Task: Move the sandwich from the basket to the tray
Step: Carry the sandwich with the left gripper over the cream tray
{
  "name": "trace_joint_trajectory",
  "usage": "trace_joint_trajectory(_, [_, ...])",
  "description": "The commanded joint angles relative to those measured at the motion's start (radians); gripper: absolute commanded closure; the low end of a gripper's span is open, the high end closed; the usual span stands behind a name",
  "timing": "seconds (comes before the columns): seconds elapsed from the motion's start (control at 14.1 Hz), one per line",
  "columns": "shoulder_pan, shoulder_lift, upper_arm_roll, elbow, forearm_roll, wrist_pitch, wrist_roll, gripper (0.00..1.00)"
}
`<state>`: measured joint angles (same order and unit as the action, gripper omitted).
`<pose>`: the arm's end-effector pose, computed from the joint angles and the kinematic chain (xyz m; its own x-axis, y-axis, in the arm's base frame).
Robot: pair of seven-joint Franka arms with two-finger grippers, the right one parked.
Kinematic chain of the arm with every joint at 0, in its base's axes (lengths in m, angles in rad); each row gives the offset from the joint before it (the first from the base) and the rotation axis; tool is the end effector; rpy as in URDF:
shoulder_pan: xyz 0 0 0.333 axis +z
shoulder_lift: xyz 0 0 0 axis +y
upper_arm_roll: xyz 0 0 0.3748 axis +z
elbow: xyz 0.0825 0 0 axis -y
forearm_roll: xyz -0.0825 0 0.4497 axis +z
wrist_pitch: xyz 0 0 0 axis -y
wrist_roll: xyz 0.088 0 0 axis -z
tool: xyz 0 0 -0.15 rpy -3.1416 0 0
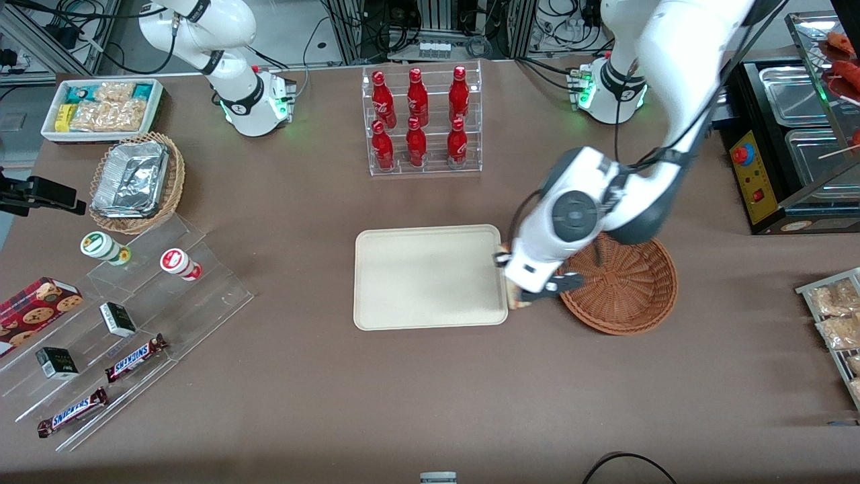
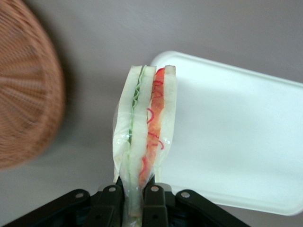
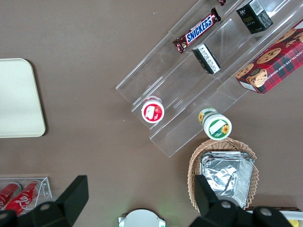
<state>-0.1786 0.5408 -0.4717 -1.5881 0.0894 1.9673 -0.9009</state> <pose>0.6289 -0.4149 0.3174 0.9504 0.2489 -0.1865 0.2566 -0.9664 0.0177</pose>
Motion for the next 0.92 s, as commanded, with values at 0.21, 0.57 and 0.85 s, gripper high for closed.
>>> trace_joint_trajectory(0.21, [-0.198, 0.212, 0.004, 0.255, 0.134, -0.042, -0.249, 1.00])
trace_joint_trajectory(0.57, [-0.344, 0.315, 0.079, 0.396, 0.154, -0.042, -0.351, 1.00])
trace_joint_trajectory(0.85, [-0.377, 0.340, 0.104, 0.410, 0.154, -0.031, -0.380, 1.00])
